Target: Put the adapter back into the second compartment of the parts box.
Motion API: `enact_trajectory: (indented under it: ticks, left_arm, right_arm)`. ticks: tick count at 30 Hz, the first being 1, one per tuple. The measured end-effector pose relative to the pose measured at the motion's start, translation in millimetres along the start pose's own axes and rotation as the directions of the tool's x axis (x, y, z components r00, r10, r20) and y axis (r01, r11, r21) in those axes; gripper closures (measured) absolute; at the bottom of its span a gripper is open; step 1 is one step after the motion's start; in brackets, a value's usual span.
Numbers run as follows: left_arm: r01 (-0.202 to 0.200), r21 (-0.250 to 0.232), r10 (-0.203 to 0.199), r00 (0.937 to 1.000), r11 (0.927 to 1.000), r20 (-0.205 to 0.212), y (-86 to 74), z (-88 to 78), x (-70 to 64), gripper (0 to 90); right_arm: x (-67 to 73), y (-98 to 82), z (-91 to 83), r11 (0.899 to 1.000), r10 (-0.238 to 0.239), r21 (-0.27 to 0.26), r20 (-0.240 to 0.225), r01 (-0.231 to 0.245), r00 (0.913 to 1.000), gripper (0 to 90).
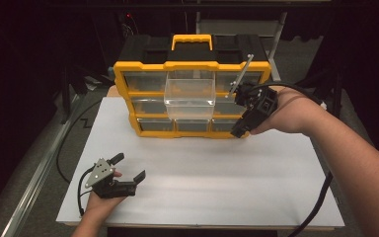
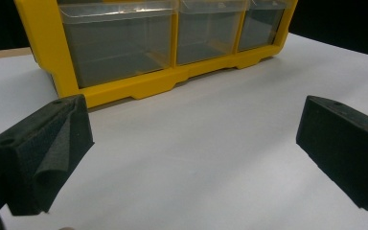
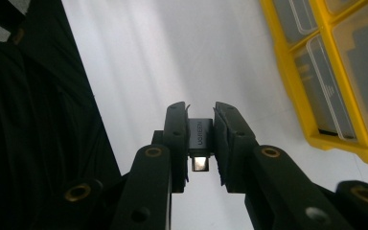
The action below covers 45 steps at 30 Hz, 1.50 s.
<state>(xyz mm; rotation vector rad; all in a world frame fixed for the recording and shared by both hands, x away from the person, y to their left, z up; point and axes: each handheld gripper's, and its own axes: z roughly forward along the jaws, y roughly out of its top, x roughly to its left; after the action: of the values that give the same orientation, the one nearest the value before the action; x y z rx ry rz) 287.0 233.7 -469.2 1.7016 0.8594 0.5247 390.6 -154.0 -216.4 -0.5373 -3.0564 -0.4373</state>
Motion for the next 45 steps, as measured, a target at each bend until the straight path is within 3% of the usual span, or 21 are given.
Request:
enact_trajectory:
  ticks: [11, 26, 45]
  left_arm:
    - [-0.001, -0.002, 0.001, 1.0000, 1.0000, -0.004, 0.2, -1.0, 0.0, 0.3]
    - [-0.010, 0.001, 0.010, 0.9999, 1.0000, -0.004, 0.0, -1.0, 0.0, 0.3]
    - [-0.009, -0.015, 0.009, 0.9999, 0.9998, -0.009, 1.0, -2.6, -0.4, 0.2]
  right_arm:
    - [1.8, 9.5, -20.5, 1.000, -0.006, 0.001, 0.013, 0.006, 0.9999, 77.5]
    - [-6.9, 19.1, -46.5, 0.999, 0.009, -0.034, 0.026, -0.008, 0.9996, 77.5]
    - [-3.2, 55.1, -64.2, 0.998, -0.020, -0.053, 0.040, 0.023, 0.9990, 77.5]
